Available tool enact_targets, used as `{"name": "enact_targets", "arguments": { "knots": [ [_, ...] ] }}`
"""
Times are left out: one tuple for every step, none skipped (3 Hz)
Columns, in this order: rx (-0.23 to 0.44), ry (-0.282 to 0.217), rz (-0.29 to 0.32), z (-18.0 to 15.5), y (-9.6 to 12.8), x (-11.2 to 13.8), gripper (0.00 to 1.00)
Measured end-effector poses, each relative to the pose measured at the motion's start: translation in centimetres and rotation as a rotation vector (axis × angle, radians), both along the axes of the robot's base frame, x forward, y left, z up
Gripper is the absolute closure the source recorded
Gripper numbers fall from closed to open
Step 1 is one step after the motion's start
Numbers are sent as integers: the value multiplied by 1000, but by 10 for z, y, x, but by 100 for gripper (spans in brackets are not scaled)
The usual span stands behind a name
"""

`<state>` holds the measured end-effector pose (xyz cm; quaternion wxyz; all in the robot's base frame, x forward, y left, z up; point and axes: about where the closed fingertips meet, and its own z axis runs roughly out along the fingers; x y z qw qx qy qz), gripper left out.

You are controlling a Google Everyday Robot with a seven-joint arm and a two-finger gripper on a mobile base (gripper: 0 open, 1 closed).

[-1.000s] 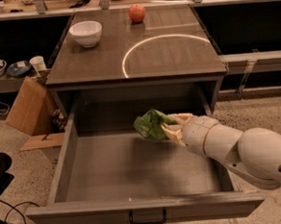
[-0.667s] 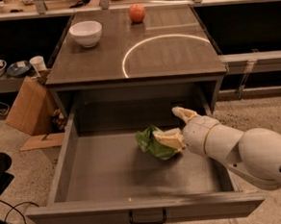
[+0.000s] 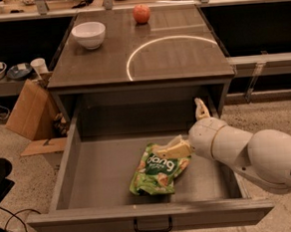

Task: Place green rice chip bag into top drawer

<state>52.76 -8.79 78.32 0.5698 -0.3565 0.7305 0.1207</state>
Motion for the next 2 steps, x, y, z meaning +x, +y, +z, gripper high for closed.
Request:
{"name": "enact_targets", "arguments": {
  "knots": [
    [-7, 21, 33, 27, 11, 3, 0],
    [-89, 38, 69, 91, 20, 4, 0]
  ]
}}
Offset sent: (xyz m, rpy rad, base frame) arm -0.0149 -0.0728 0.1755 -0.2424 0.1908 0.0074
